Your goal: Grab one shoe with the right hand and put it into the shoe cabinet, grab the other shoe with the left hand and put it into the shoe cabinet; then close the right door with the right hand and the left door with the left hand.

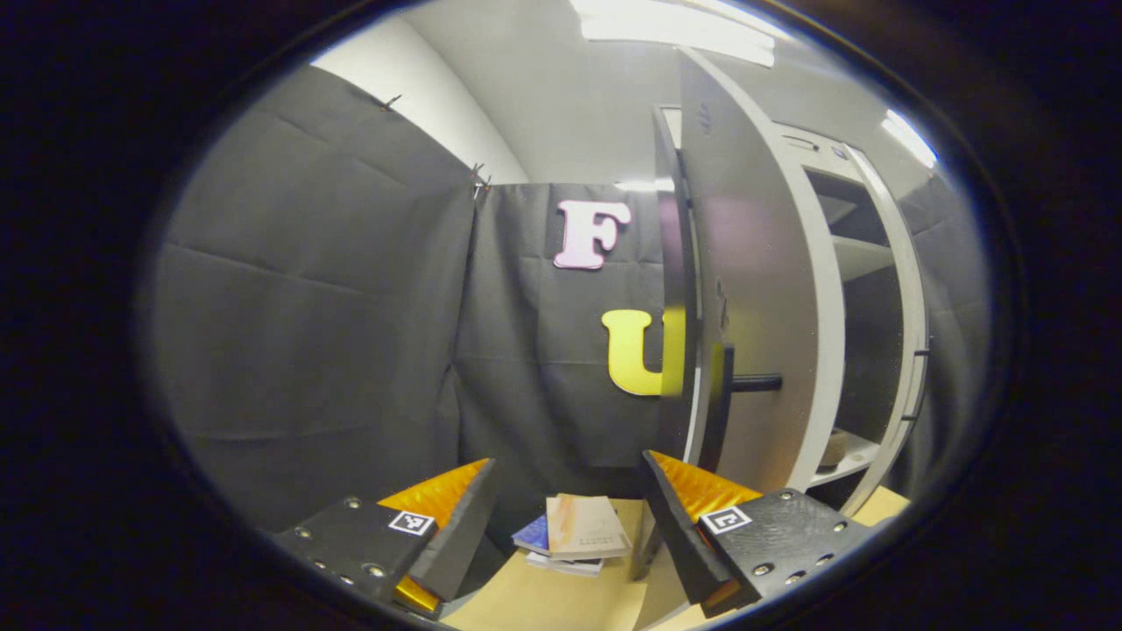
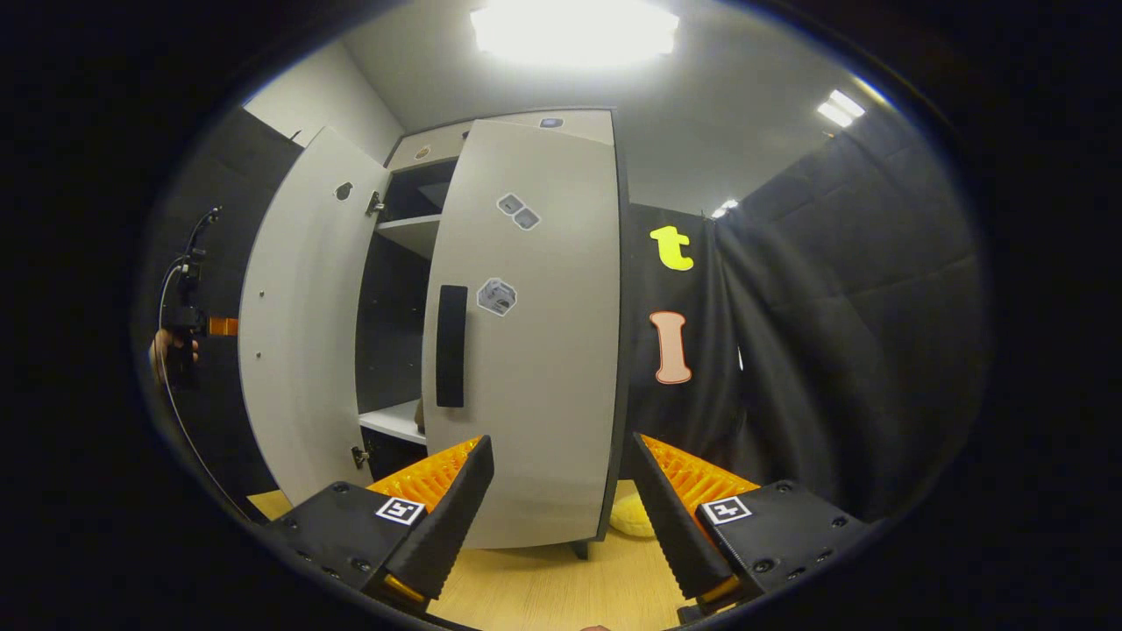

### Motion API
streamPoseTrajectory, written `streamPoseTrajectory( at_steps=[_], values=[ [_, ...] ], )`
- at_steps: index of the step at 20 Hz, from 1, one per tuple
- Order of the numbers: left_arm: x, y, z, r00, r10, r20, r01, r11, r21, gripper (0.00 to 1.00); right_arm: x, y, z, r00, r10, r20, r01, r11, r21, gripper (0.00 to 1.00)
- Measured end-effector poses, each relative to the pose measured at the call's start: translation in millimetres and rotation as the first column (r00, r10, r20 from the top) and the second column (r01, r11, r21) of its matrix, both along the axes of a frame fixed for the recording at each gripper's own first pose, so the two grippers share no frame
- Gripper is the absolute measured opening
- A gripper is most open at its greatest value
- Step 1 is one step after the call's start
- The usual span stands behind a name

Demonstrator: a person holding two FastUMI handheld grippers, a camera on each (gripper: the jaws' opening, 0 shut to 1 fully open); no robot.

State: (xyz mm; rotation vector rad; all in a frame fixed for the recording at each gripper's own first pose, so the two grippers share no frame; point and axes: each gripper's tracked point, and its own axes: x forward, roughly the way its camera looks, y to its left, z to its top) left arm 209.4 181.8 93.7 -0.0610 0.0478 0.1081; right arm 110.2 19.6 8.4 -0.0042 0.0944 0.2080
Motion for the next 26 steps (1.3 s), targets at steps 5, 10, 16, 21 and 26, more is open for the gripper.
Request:
streamPoseTrajectory(
  at_steps=[5, 10, 16, 21, 26],
  values=[
    [3, -6, 0, 1.000, -0.026, -0.013, 0.026, 1.000, -0.001, 0.87, -2, -3, -6, 1.000, 0.000, -0.018, 0.000, 1.000, 0.029, 0.98],
    [-2, -50, 7, 0.997, -0.082, 0.009, 0.082, 0.997, 0.013, 0.88, -4, 2, -7, 1.000, 0.013, -0.019, -0.012, 1.000, 0.021, 0.99],
    [-3, -73, 10, 0.993, -0.111, 0.027, 0.111, 0.994, 0.011, 0.88, -10, 1, -11, 1.000, 0.013, -0.028, -0.013, 1.000, -0.012, 0.99],
    [-2, -99, 14, 0.984, -0.170, 0.045, 0.170, 0.985, 0.010, 0.88, -8, 5, -9, 0.999, 0.020, -0.029, -0.020, 1.000, -0.017, 0.99],
    [1, -127, 20, 0.979, -0.193, 0.061, 0.192, 0.981, 0.021, 0.90, -9, 5, -11, 0.999, 0.013, -0.029, -0.015, 0.998, -0.056, 0.99]
  ],
)
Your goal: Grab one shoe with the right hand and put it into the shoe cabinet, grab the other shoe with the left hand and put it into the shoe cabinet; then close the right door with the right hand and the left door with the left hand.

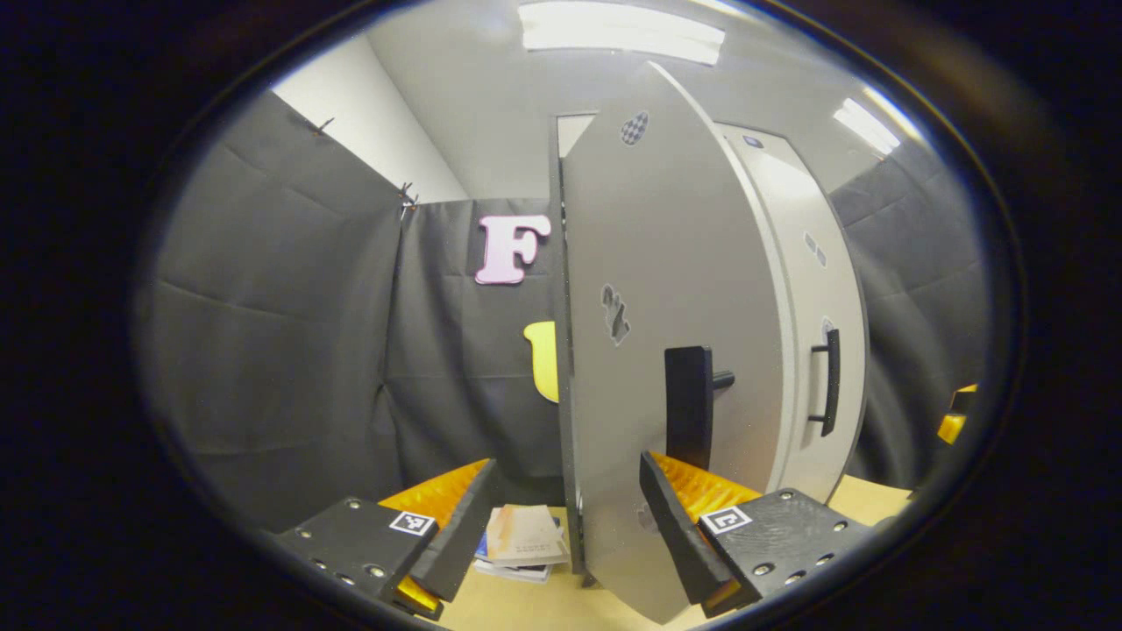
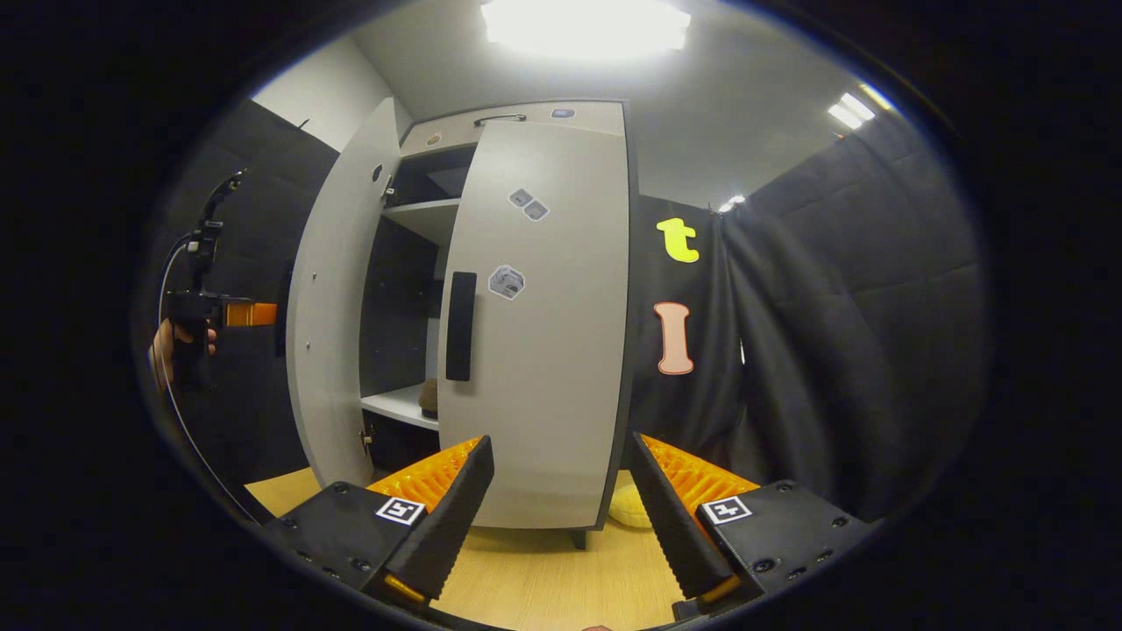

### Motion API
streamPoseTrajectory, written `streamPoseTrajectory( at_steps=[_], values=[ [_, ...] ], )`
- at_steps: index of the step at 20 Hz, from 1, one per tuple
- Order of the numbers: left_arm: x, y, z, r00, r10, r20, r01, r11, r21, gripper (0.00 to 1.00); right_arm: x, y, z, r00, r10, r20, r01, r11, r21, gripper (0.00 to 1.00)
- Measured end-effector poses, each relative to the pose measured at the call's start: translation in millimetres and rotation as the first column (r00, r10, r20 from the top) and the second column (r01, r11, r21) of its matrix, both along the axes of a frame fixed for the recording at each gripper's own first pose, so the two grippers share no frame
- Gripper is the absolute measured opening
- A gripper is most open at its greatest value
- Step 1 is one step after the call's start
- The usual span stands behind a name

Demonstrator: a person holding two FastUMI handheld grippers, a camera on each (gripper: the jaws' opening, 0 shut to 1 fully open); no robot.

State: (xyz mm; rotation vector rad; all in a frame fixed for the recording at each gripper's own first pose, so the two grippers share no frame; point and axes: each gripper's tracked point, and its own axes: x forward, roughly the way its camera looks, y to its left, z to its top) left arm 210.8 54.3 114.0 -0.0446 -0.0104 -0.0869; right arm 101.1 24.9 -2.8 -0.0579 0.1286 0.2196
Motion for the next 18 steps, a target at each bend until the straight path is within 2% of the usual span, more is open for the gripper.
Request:
streamPoseTrajectory(
  at_steps=[4, 7, 9, 15, 17, 18],
  values=[
    [9, -29, -3, 0.999, -0.041, 0.002, 0.041, 0.999, -0.025, 0.99, 3, -1, -7, 1.000, -0.011, -0.016, 0.010, 1.000, -0.012, 0.99],
    [20, -59, -7, 0.996, -0.085, -0.007, 0.085, 0.996, -0.034, 0.99, 6, -1, -10, 0.999, -0.021, -0.036, 0.021, 1.000, -0.007, 0.99],
    [27, -78, -8, 0.994, -0.108, -0.012, 0.107, 0.993, -0.039, 0.88, 8, -2, -10, 0.999, -0.030, -0.043, 0.030, 1.000, -0.001, 0.99],
    [35, -101, -9, 0.993, -0.114, -0.007, 0.113, 0.993, -0.024, 0.96, 12, -5, -20, 0.998, -0.024, -0.067, 0.027, 0.998, 0.049, 0.99],
    [30, -101, -9, 0.993, -0.120, -0.006, 0.120, 0.993, -0.019, 0.90, 12, -4, -23, 0.997, -0.015, -0.071, 0.020, 0.997, 0.070, 0.99],
    [27, -99, -9, 0.993, -0.118, -0.006, 0.117, 0.993, -0.017, 0.93, 12, -4, -21, 0.998, -0.012, -0.069, 0.018, 0.997, 0.082, 0.99]
  ],
)
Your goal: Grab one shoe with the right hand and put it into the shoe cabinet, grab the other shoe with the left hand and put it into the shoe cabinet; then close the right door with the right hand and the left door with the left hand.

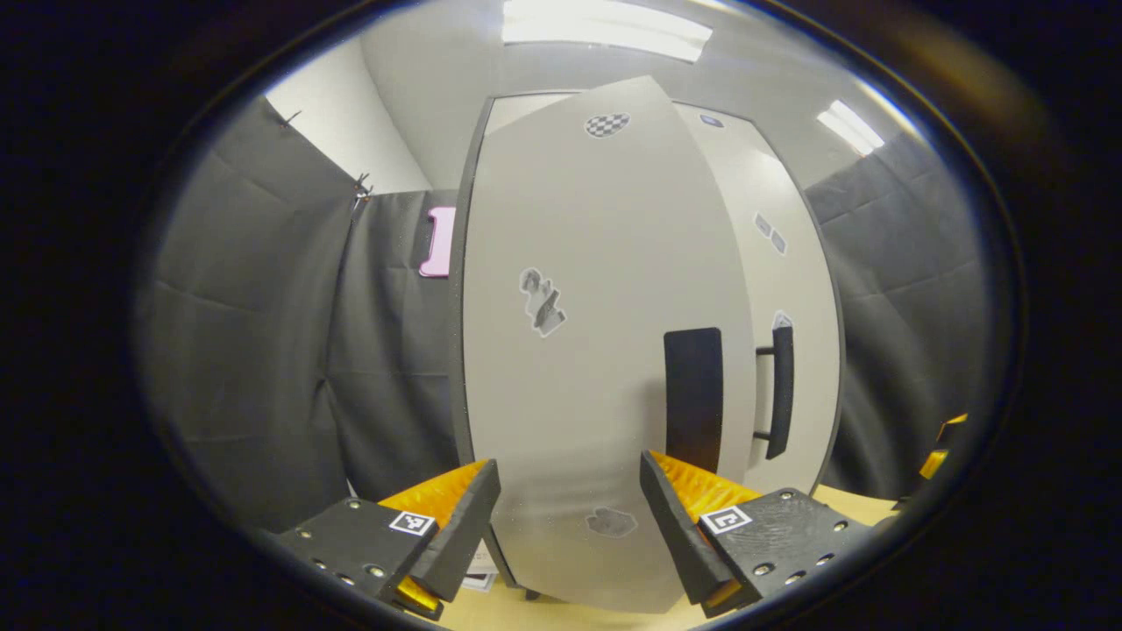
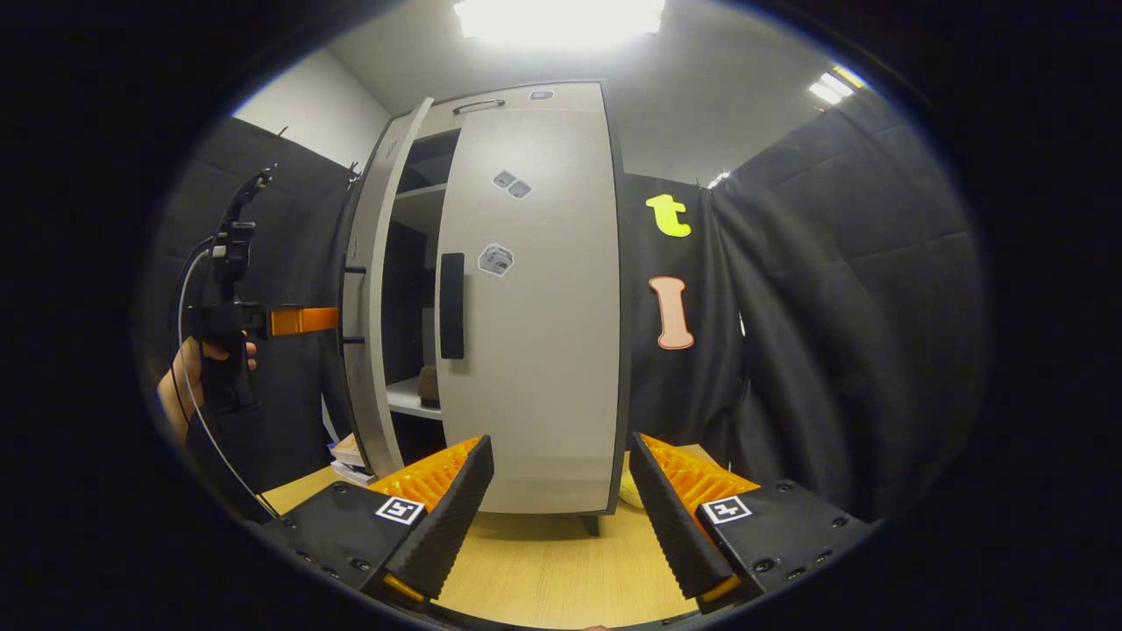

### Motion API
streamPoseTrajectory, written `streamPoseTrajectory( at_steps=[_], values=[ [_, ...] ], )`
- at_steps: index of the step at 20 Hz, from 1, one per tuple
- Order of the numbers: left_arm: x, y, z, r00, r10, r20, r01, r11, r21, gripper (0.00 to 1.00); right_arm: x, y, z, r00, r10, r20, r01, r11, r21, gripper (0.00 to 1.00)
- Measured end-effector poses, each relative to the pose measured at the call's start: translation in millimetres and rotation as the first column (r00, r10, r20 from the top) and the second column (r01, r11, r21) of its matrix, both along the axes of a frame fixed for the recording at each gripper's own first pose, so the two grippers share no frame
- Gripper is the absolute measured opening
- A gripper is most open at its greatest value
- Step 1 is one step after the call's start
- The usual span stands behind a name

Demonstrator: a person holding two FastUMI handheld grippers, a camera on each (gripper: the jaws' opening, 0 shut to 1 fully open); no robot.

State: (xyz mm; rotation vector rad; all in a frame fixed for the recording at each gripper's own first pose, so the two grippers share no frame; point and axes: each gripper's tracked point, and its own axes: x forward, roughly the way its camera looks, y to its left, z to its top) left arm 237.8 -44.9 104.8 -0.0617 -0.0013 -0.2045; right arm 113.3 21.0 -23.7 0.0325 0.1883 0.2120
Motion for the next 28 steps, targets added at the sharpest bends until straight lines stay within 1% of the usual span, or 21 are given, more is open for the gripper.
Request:
streamPoseTrajectory(
  at_steps=[1, 2, 5, 6, 12, 15, 16, 18, 22, 24, 25, 26, 27, 28],
  values=[
    [-4, 2, 1, 1.000, 0.006, 0.004, -0.006, 1.000, 0.005, 0.93, 0, 0, 3, 1.000, 0.001, 0.004, -0.001, 1.000, 0.011, 0.99],
    [-9, 4, 3, 1.000, 0.010, 0.010, -0.010, 1.000, 0.009, 0.99, -2, 0, 7, 1.000, 0.004, 0.010, -0.004, 1.000, 0.020, 0.99],
    [-31, 15, 8, 0.999, 0.032, 0.030, -0.032, 0.999, 0.016, 0.99, -9, 3, 18, 1.000, 0.008, 0.030, -0.009, 1.000, 0.021, 0.99],
    [-39, 21, 9, 0.999, 0.041, 0.033, -0.041, 0.999, 0.018, 0.88, -13, 7, 21, 0.999, 0.007, 0.038, -0.008, 1.000, 0.019, 0.99],
    [-104, 55, -1, 0.996, 0.085, 0.028, -0.086, 0.995, 0.040, 0.88, -26, 12, 36, 0.997, 0.016, 0.072, -0.017, 1.000, 0.014, 0.99],
    [-127, 66, -7, 0.994, 0.103, 0.021, -0.104, 0.994, 0.041, 0.88, -43, 12, 41, 0.996, 0.020, 0.086, -0.021, 1.000, 0.010, 0.99],
    [-136, 71, -9, 0.994, 0.107, 0.020, -0.108, 0.993, 0.044, 0.92, -44, 13, 43, 0.996, 0.019, 0.091, -0.020, 1.000, 0.012, 0.98],
    [-149, 79, -14, 0.993, 0.120, 0.017, -0.121, 0.991, 0.057, 0.99, -47, 16, 46, 0.995, 0.018, 0.098, -0.020, 1.000, 0.020, 0.99],
    [-169, 89, -25, 0.990, 0.140, 0.005, -0.140, 0.989, 0.051, 0.94, -53, 19, 48, 0.994, 0.007, 0.113, -0.009, 1.000, 0.014, 0.99],
    [-177, 91, -33, 0.990, 0.143, -0.002, -0.143, 0.988, 0.050, 0.94, -54, 19, 48, 0.993, 0.002, 0.116, -0.003, 1.000, 0.012, 0.99],
    [-181, 91, -36, 0.989, 0.145, -0.005, -0.145, 0.988, 0.054, 0.88, -53, 20, 49, 0.993, 0.000, 0.116, -0.002, 1.000, 0.013, 0.99],
    [-185, 90, -39, 0.989, 0.147, -0.005, -0.146, 0.988, 0.058, 0.94, -53, 20, 48, 0.993, -0.003, 0.118, 0.001, 1.000, 0.016, 0.99],
    [-186, 90, -42, 0.989, 0.147, -0.004, -0.147, 0.987, 0.062, 0.94, -53, 20, 48, 0.993, -0.008, 0.119, 0.005, 1.000, 0.019, 0.99],
    [-190, 90, -43, 0.989, 0.148, -0.003, -0.147, 0.987, 0.067, 0.94, -53, 19, 49, 0.993, -0.011, 0.121, 0.008, 1.000, 0.023, 0.96]
  ],
)
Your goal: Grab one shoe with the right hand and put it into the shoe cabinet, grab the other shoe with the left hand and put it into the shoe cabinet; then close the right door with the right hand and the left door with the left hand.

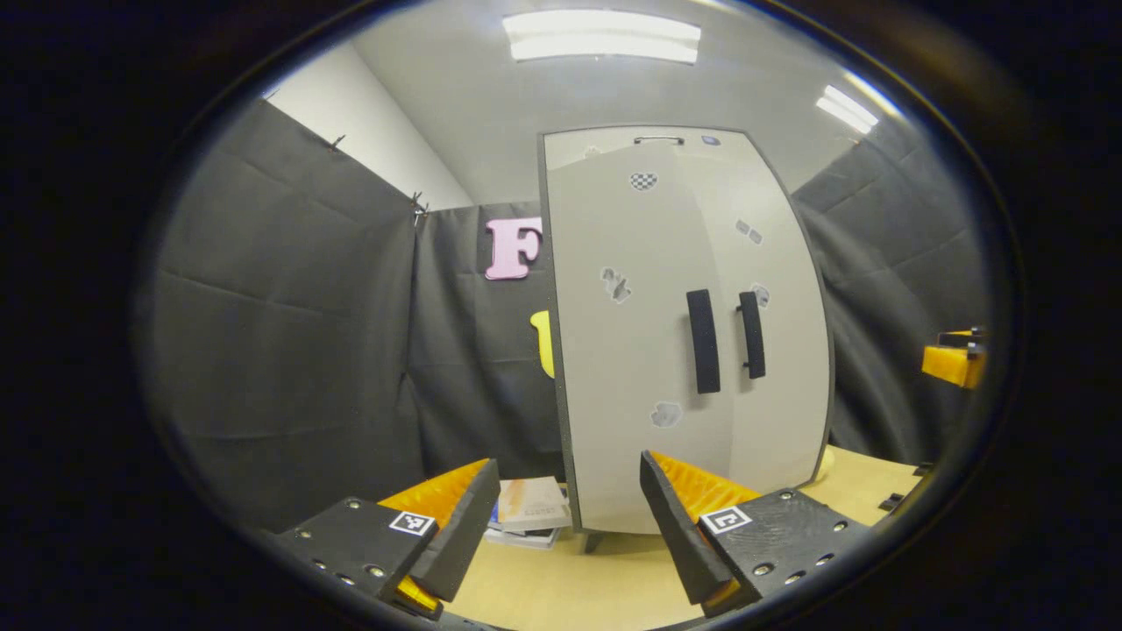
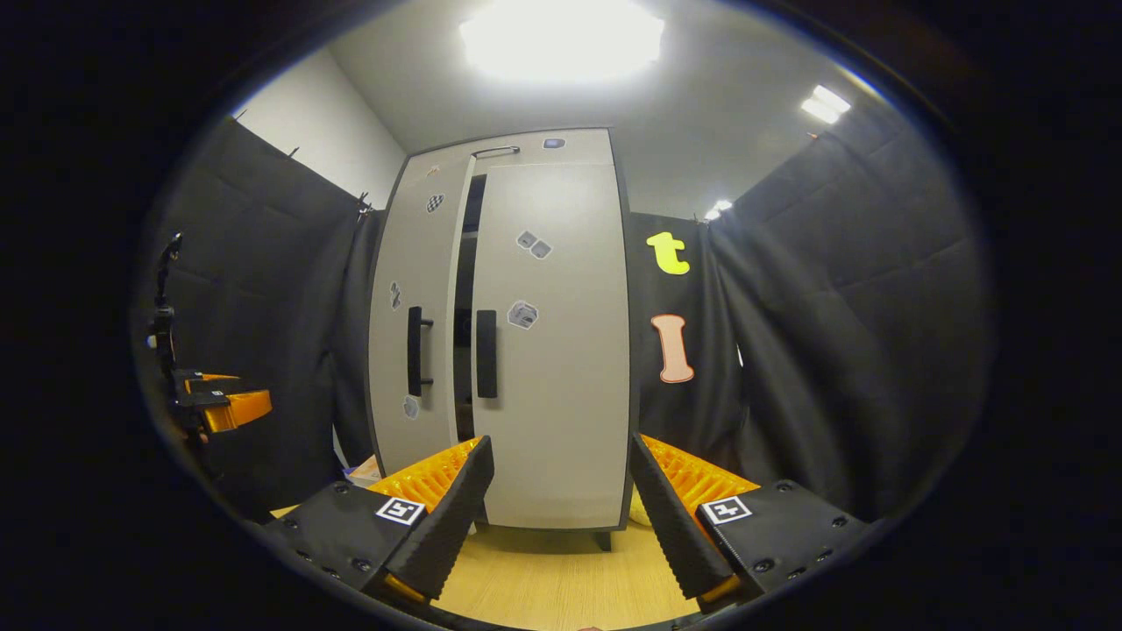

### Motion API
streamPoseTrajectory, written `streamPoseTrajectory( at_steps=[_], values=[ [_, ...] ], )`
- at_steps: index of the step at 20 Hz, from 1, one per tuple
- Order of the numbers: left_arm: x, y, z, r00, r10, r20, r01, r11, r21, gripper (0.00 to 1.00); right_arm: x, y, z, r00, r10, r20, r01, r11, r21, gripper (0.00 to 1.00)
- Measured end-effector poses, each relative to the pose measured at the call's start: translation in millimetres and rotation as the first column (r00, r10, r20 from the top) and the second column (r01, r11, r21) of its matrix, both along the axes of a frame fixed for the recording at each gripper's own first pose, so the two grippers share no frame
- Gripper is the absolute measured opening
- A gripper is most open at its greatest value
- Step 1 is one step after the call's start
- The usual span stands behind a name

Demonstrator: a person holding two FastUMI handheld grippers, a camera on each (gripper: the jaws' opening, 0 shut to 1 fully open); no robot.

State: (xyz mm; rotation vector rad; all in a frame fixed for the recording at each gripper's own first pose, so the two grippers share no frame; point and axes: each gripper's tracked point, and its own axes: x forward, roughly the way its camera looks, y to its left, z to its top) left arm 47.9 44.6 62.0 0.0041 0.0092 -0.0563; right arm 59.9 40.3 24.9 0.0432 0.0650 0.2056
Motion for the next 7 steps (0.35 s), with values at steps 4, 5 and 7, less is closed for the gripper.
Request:
streamPoseTrajectory(
  at_steps=[4, 5, 7],
  values=[
    [-9, -4, -3, 1.000, 0.000, -0.001, 0.000, 1.000, -0.004, 0.94, -1, -2, 2, 1.000, -0.010, 0.010, 0.010, 1.000, 0.006, 0.99],
    [-10, -4, -3, 1.000, 0.001, -0.001, -0.001, 1.000, -0.006, 0.94, -2, -2, 3, 1.000, -0.011, 0.013, 0.011, 1.000, 0.006, 0.99],
    [-13, -4, -2, 1.000, 0.002, 0.000, -0.002, 1.000, -0.006, 0.88, -3, -3, 5, 1.000, -0.014, 0.019, 0.014, 1.000, 0.004, 0.99]
  ],
)
